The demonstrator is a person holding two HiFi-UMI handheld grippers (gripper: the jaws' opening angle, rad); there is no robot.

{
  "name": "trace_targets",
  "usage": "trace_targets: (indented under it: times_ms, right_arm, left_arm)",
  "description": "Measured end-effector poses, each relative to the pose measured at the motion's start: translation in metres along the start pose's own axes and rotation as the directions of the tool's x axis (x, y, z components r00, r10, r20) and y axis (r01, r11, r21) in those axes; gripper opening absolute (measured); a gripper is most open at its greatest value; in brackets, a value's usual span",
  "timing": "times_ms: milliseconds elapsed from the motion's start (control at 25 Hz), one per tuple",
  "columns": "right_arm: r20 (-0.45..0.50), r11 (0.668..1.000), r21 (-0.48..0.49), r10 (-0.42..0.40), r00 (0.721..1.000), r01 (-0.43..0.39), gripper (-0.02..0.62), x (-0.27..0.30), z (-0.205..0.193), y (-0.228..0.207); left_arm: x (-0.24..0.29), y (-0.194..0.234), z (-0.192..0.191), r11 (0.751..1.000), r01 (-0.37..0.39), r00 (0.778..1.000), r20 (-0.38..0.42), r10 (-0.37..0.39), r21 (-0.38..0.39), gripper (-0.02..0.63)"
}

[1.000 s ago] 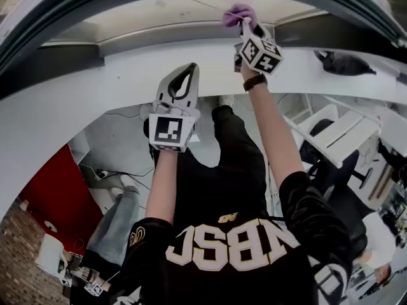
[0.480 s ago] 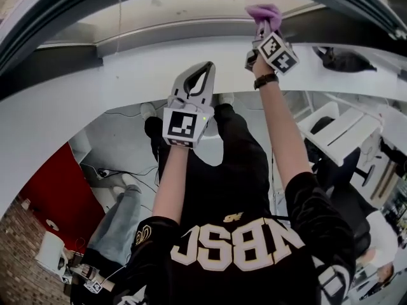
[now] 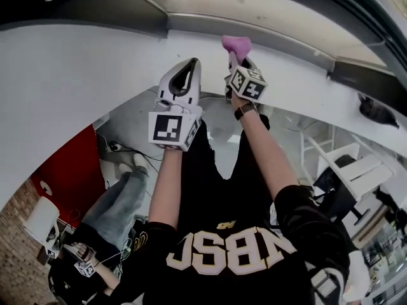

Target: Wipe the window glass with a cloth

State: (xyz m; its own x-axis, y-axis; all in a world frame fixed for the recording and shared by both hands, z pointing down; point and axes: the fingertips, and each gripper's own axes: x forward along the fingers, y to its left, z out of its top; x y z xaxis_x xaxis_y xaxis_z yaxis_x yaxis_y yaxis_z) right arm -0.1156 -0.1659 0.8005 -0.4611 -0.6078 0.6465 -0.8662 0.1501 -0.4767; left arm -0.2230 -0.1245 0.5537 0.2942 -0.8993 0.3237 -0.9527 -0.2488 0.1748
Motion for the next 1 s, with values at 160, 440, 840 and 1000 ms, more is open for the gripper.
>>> trace_targets:
  times_ms: [160, 440, 840, 1000]
  right_arm:
    - [-0.046, 0.976, -0.129, 0.173, 0.984, -0.177, 0.066, 0.075, -0.007, 0.116]
    - [-0.09, 0.776, -0.538, 0.337, 0.937, -0.33, 0.066, 0.129, 0.037, 0.257]
    - [0.145, 0.936, -0.338, 0.155, 0.977, -0.099, 0.066, 0.033, 0.12, 0.051]
    - [0.209, 0.952, -0.295, -0.017, 0.978, 0.079, 0.066, -0.031, 0.152, -0.095]
  left_arm:
    - [-0.031, 0.072, 0.001, 0.996, -0.091, 0.996, -0.01, 0.091, 0.019, 0.02]
    - [-0.068, 0.11, -0.02, 0.989, -0.145, 0.988, -0.047, 0.144, -0.012, 0.02]
    - [0.025, -0.02, -0.053, 0.995, 0.064, 0.995, -0.075, -0.071, -0.082, 0.02]
    - [0.067, -0.113, -0.087, 0.979, 0.176, 0.976, -0.11, -0.187, -0.1, 0.02]
